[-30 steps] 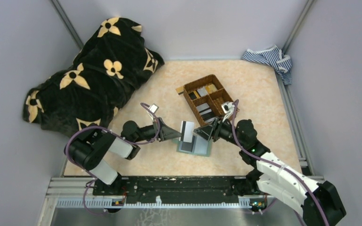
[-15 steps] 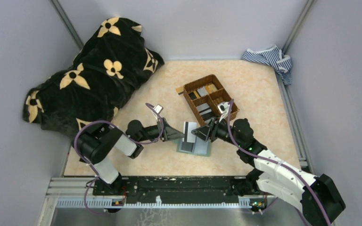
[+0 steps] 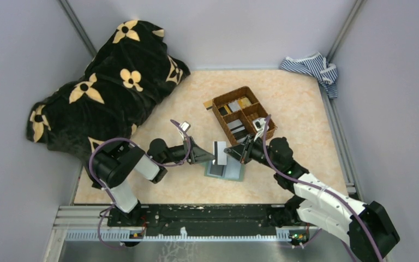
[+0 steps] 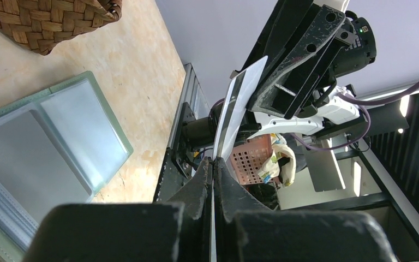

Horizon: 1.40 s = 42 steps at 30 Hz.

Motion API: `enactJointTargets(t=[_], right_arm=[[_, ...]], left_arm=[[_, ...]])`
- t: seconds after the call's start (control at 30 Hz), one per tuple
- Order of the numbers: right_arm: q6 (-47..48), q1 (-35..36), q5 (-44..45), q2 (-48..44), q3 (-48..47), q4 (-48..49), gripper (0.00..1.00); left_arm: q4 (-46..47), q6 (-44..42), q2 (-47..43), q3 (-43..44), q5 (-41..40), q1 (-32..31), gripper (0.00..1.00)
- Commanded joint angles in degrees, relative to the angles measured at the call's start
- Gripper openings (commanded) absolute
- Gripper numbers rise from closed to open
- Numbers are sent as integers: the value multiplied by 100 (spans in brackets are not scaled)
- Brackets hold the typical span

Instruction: Take the credit cards out of the card holder

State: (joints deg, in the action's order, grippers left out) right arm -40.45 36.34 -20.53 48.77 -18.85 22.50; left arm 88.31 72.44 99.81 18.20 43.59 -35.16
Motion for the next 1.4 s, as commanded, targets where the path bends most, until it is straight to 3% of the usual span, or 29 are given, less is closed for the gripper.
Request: enactJointTargets(t=[0.0,0.33,0.4,0.57,0.73,0.87,1.2,1.37], right_arm=[[77,72,-119,26,-153,243,0],[215,67,-11,97,-255,81,0],[364,72,70,79,-347,-121,9],[765,59,203,62,-740,-650,14],[975,-37,-9,133,-952,-841,26],[883,-99,-257,271,-918,-682,34],[1005,-153,-246,255,-890,-898,35],[773,-362,-198,-120,-659,-908,35]], left_arm=[[1166,0,10,79,-46,-44,0],[1398,55,127,98,89,-47,0],[1323,21,113,158,253,-44,0],[1374,41,160,285,1008,-44,0],[1410,14,104,213,1494,-50,0],[1418,-72,5,107,1463,-44,0],[1419,-53,-84,165,1640,-37,0],[1417,-324,-287,-118,922,-33,0]])
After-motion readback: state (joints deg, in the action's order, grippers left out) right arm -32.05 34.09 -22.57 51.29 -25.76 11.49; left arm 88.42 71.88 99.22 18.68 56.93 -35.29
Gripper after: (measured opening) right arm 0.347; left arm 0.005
